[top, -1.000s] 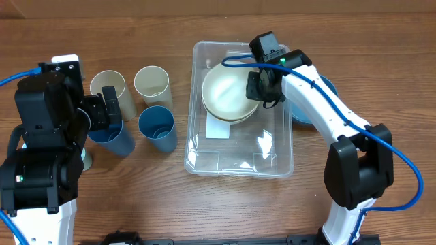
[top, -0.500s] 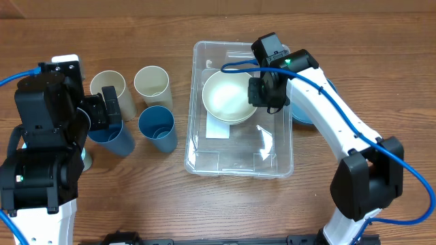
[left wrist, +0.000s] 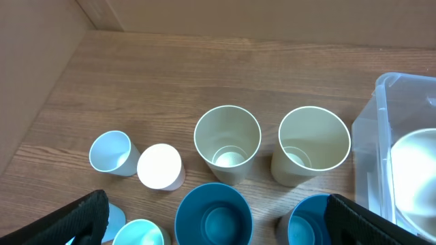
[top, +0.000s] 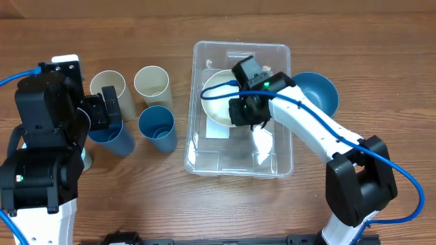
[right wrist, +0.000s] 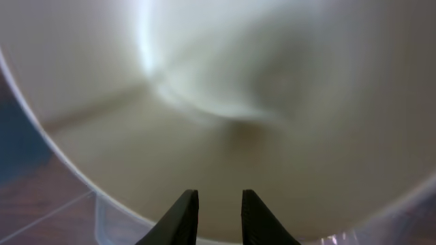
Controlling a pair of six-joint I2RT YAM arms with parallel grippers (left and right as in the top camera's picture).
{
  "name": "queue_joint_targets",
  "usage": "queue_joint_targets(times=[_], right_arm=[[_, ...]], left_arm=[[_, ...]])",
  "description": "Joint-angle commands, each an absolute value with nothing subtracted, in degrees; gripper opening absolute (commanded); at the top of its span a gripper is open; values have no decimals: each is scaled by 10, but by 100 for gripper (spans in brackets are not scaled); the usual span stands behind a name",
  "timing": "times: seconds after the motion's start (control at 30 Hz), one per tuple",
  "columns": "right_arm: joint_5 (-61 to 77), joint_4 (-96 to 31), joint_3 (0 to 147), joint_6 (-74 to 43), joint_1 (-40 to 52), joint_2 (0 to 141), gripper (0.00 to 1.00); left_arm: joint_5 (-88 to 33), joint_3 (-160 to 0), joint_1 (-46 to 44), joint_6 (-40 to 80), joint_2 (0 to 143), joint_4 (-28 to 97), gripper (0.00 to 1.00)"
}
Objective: Pack container
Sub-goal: 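Carry the cream bowl into the container and stack it, then release the bowl and withdraw the right gripper to the right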
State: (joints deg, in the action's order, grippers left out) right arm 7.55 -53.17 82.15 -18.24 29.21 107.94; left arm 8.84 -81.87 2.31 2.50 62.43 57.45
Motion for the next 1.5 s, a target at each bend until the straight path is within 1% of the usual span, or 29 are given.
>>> queue_joint_targets(times=[0.0,0.2,0.27,0.37,0.57,0.7,1.0,1.2,1.47], right_arm=[[78,-497,792,-186,295,1065,23],[78,-456,781,-175,295,1065,22],[76,-455,786,-161,295,1065,19],[76,-473,808,-145,295,1048,18],[76,-535,831,-145,328,950,16],[76,-563,816,-149,363,936,20],[78,-486,725,-171,390,944,21],[47,-417,666,-171,389,947,29],[27,-344,646,-171,388,1003,29]], left_arm=[[92,-827,26,13,626,572,100],[92,-827,26,13,626,572,100],[92,-827,26,13,626,572,100],[92,-827,26,13,626,572,100],[92,-827,26,13,626,572,100],[92,-827,26,13,626,572,100],[92,-827,26,13,626,572,100],[92,-827,26,13,626,572,100],[92,-827,26,13,626,572,100]])
